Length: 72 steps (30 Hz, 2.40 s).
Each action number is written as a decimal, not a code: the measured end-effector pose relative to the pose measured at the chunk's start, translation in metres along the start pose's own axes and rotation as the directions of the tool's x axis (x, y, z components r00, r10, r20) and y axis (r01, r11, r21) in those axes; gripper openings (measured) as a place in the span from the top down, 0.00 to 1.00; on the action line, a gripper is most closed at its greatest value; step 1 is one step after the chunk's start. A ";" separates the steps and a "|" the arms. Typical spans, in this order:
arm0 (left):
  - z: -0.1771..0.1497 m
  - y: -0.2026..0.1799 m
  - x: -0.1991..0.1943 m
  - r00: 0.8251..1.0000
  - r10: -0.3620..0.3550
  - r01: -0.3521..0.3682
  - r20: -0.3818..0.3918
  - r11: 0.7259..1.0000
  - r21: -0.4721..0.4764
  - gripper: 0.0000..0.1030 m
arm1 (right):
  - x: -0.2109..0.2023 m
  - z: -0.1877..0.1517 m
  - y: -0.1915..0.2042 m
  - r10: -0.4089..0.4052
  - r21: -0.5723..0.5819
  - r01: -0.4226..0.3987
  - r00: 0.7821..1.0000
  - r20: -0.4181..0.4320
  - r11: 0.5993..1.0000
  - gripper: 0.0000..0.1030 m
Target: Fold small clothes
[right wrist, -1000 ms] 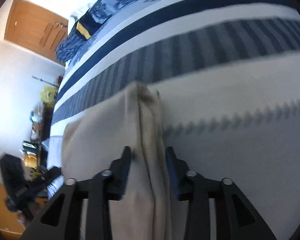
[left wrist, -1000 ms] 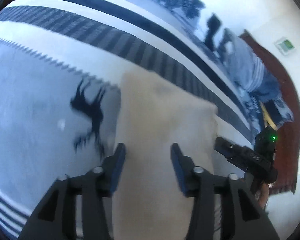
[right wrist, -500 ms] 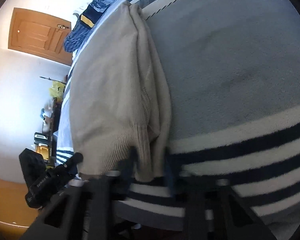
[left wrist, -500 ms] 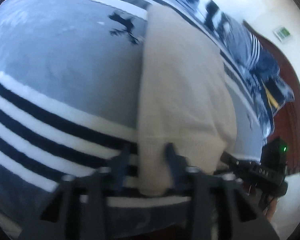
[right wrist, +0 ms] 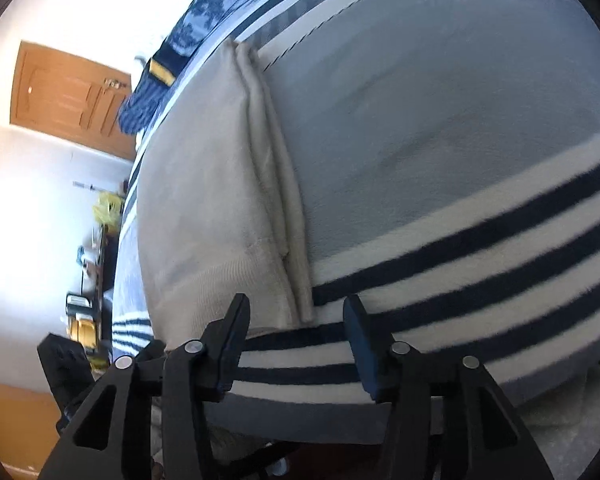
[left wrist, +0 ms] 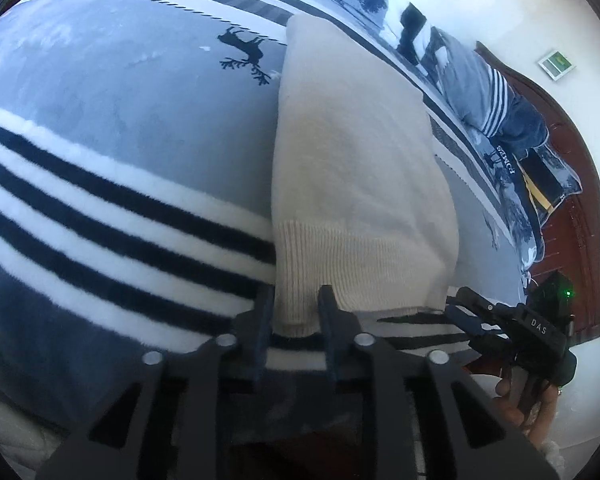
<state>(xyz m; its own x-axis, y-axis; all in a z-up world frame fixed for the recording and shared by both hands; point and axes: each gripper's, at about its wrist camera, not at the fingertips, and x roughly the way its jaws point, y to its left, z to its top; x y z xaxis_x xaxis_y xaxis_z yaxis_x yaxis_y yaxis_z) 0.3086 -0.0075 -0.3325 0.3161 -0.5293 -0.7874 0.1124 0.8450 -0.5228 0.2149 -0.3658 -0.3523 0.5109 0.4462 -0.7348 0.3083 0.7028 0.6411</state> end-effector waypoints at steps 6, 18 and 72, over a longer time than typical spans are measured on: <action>-0.007 -0.011 -0.011 0.999 0.049 -0.048 -0.023 0.998 0.044 0.62 | -0.012 0.005 -0.006 0.016 0.061 -0.016 1.000 -0.012 0.998 0.49; -0.004 -0.042 -0.076 0.997 0.017 -0.019 0.071 0.999 0.028 0.38 | -0.085 0.004 0.052 -0.016 -0.046 0.020 0.997 0.081 0.999 0.36; 0.024 0.010 0.015 0.997 -0.067 0.062 -0.040 0.993 -0.097 0.32 | 0.025 0.033 0.010 -0.063 -0.038 0.059 0.991 -0.121 0.998 0.33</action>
<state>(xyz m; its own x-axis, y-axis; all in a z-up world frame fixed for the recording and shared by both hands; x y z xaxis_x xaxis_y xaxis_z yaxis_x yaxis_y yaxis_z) 0.3365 -0.0052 -0.3413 0.2697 -0.5870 -0.7634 0.0400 0.7989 -0.6002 0.2572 -0.3658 -0.3572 0.3895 0.4647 -0.7952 0.3069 0.7485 0.5878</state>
